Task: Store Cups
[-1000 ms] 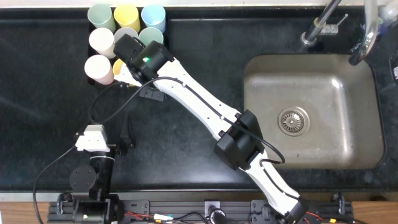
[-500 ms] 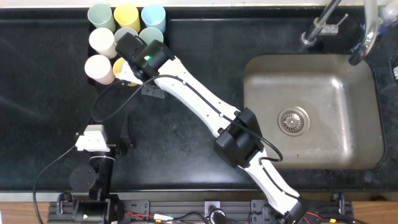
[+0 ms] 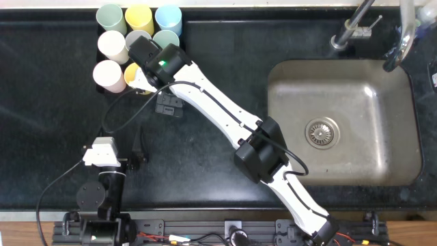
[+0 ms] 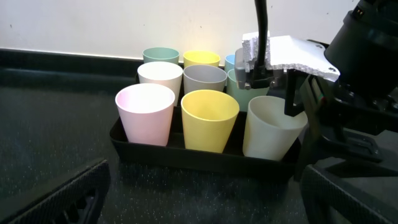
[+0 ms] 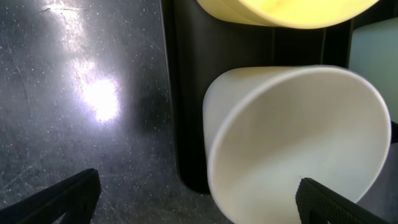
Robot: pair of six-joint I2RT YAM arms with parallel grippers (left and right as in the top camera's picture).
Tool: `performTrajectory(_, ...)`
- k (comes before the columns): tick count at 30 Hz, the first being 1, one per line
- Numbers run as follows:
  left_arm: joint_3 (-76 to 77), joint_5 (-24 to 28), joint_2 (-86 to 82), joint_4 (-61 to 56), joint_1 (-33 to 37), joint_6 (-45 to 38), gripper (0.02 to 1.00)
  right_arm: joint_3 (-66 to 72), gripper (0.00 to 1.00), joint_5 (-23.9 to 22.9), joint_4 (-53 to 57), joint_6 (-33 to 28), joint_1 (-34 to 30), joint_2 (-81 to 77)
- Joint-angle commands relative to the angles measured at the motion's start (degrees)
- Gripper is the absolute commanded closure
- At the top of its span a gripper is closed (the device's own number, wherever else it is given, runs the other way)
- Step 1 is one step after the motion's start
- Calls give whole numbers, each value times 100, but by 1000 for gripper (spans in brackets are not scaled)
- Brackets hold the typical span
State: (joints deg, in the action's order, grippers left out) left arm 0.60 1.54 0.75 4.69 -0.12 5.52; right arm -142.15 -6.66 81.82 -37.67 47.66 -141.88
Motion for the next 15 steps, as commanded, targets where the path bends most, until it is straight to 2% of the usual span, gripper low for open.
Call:
performTrajectory(1, 0, 55, -59, 22, 22, -122, 18, 24, 3, -50, -24, 0, 20, -31)
performTrajectory(8, 0, 55, -59, 22, 22, -122, 18, -133, 3, -87, -22, 48, 31, 199)
performTrajectory(15, 0, 55, -59, 22, 22, -122, 18, -778, 3, -92, -15, 605, -48, 769)
